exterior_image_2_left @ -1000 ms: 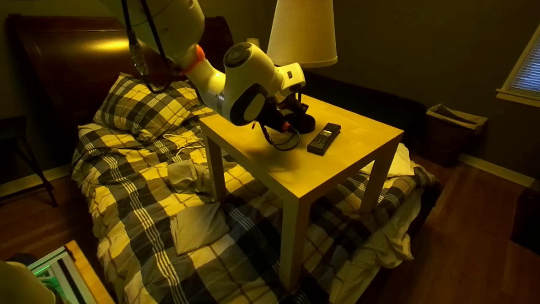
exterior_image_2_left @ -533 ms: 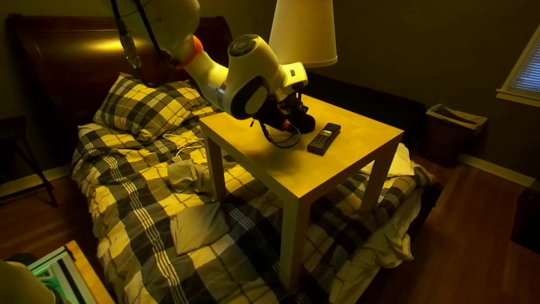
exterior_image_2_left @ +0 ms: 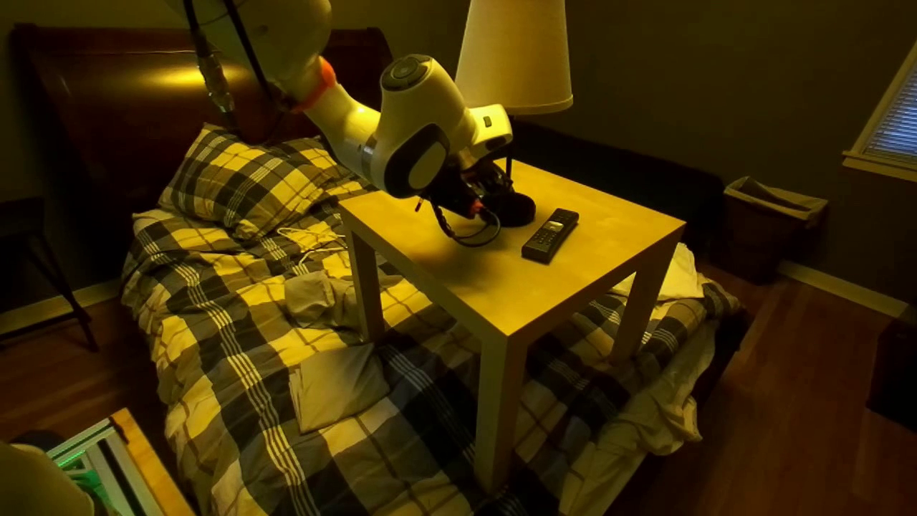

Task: Press the button on the base of the lamp to turn it on

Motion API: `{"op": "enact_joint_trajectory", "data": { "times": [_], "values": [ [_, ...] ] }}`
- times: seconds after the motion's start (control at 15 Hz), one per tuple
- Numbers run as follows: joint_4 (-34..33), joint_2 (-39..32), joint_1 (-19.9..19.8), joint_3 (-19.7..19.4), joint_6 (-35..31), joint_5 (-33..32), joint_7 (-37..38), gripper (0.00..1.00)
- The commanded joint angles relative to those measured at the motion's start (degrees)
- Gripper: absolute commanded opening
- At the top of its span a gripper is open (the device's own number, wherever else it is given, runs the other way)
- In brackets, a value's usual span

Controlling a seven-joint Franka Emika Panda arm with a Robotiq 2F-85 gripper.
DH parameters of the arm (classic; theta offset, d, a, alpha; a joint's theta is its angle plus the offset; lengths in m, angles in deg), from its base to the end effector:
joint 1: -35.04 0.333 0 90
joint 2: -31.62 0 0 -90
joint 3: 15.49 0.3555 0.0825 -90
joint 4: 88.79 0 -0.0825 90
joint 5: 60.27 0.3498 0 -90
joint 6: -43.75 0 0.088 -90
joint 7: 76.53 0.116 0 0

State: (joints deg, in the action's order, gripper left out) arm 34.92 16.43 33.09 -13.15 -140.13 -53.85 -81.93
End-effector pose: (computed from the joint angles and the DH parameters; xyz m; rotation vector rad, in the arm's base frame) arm 0.6087 -0.0084 0.4249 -2.8919 0.0285 -1.1968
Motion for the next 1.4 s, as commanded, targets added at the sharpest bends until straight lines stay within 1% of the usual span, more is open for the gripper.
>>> {"op": "enact_joint_trajectory", "data": {
  "times": [0.0, 0.53, 0.93, 1.0, 1.33],
  "values": [
    [0.8, 0.1, -0.2, 0.6, -0.2, 0.6, 0.4, 0.0],
    [0.1, -1.2, 0.1, 0.1, -1.6, 0.5, 0.6, 0.0],
    [-0.7, -2.3, 0.0, 0.3, -3.9, 0.8, 1.1, 0.0],
    [-0.8, -2.4, 0.4, -0.4, -4.1, -1.1, 3.2, 0.0],
    [-1.3, -3.1, 0.7, -1.1, -4.9, -1.3, 4.3, 0.0]
  ]
}}
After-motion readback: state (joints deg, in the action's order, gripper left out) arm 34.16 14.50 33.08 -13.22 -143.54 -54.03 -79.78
